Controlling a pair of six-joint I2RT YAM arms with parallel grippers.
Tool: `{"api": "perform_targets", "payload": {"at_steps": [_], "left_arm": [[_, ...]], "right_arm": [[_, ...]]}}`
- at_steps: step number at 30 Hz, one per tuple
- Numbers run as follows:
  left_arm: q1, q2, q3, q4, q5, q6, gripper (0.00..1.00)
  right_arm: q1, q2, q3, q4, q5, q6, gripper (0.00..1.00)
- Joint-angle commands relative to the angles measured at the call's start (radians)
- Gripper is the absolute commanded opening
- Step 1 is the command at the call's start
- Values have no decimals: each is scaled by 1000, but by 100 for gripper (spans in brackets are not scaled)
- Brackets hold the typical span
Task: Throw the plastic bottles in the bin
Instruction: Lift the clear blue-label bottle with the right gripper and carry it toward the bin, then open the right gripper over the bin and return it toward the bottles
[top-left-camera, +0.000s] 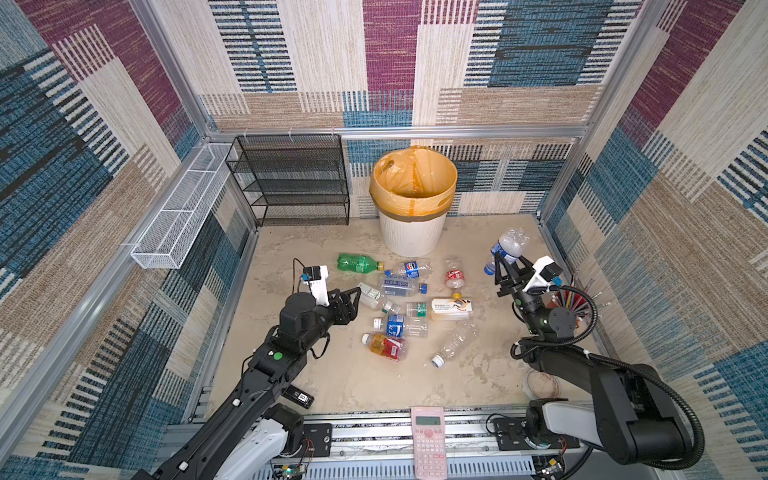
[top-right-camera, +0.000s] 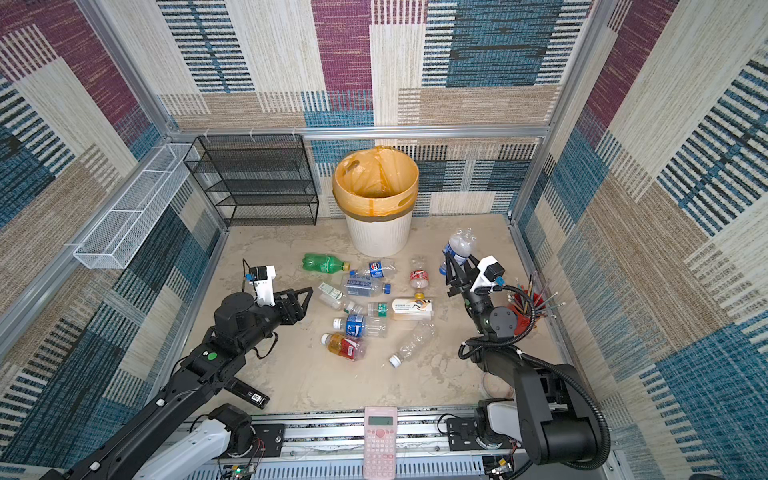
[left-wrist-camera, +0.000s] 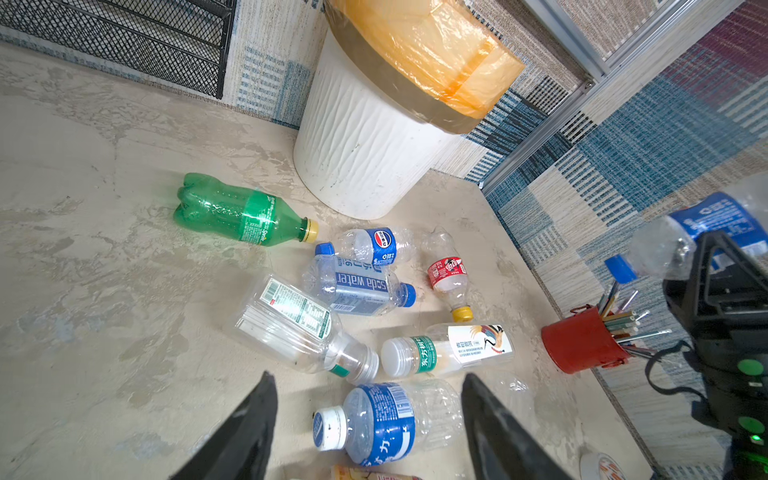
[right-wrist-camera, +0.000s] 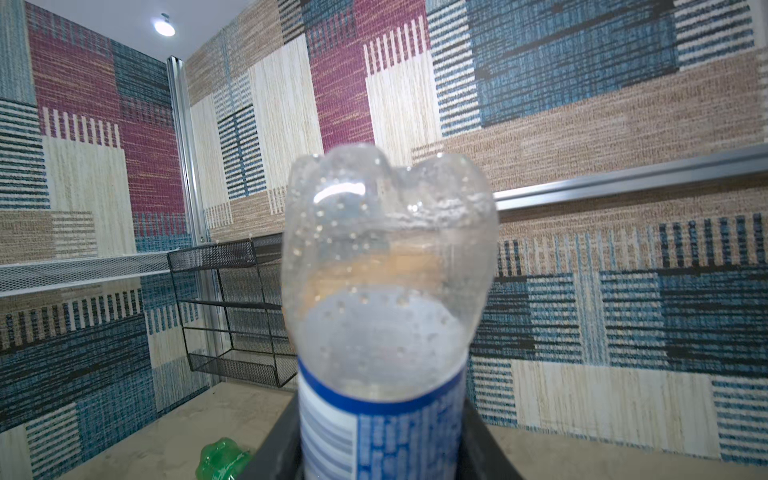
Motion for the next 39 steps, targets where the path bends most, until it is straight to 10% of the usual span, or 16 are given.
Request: {"api": "perform_targets", "payload": {"at_steps": [1,11,18,21,26,33,39], "left_arm": [[0,4,18,33,-19,6,71],[-1,-30,52,-9,-36,21,71],[0,-84,84,-94,-54,37,71],[2,-110,80,-111,-60,38,71],[2,-116,83,-126,-56,39,71],[1,-117,78,-120,-53,42,71],[1,-121,67,-98,-50,34,71]], "right_arm": [[15,29,69,303,-22,12,34],[136,247,527,56,-17,-42,35],[187,569,1294,-711,7,-3,24],[209,811,1829,-1209,15,-35,59],[223,1179,2645,-1679,95,-48,90],[225,677,1847,-1206,100,-132,91],[225,488,1697,-1166,67,-174,85]]}}
